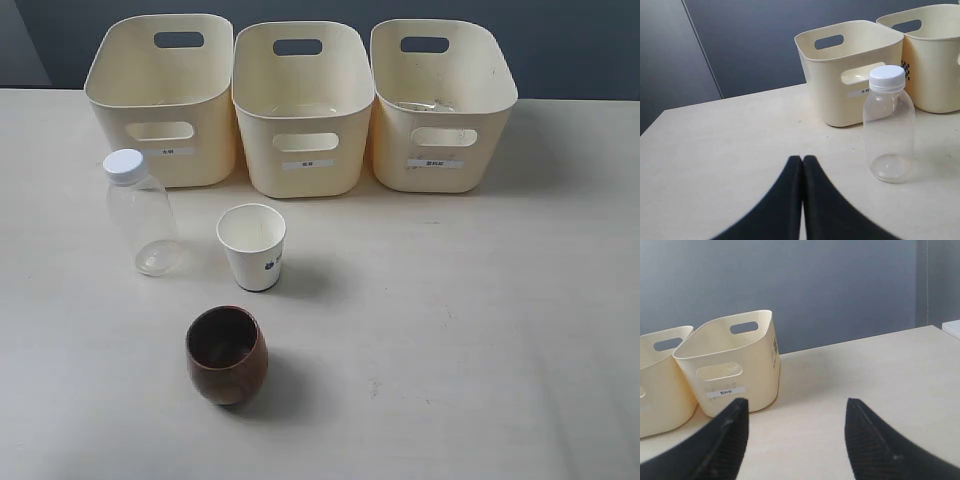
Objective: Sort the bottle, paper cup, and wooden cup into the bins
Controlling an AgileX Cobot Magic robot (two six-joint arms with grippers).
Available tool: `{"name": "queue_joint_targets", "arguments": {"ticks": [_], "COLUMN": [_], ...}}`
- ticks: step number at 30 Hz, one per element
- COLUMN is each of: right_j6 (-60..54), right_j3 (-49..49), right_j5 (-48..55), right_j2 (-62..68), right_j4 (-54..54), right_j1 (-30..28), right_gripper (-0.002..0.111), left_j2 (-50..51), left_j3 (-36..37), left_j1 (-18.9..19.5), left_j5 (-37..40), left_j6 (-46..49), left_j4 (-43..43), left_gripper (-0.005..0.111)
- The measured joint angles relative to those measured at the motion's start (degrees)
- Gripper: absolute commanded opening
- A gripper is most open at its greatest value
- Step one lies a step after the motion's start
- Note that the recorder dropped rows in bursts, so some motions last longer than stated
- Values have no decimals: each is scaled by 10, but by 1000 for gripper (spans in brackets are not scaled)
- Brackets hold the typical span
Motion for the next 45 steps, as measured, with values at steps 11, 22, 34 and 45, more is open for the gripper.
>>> {"name": "queue_joint_targets", "arguments": {"ticks": [11,22,34,45], "right_j6": [0,0,0,184], "right_j3": [0,0,0,0], "right_j5": [0,-9,-106,-123], "right_j2": [0,0,0,0], "right_j4": [0,0,1,166], "right_j1": [0,0,0,0], "right_gripper": [55,55,55,55], "left_j2": [0,0,0,0], "left_j3": [0,0,0,0], "left_j1": [0,0,0,0], "left_j5": [0,0,0,0], "left_j6": [0,0,0,0], "left_j4": [0,0,0,0], "left_gripper": [0,0,0,0]}}
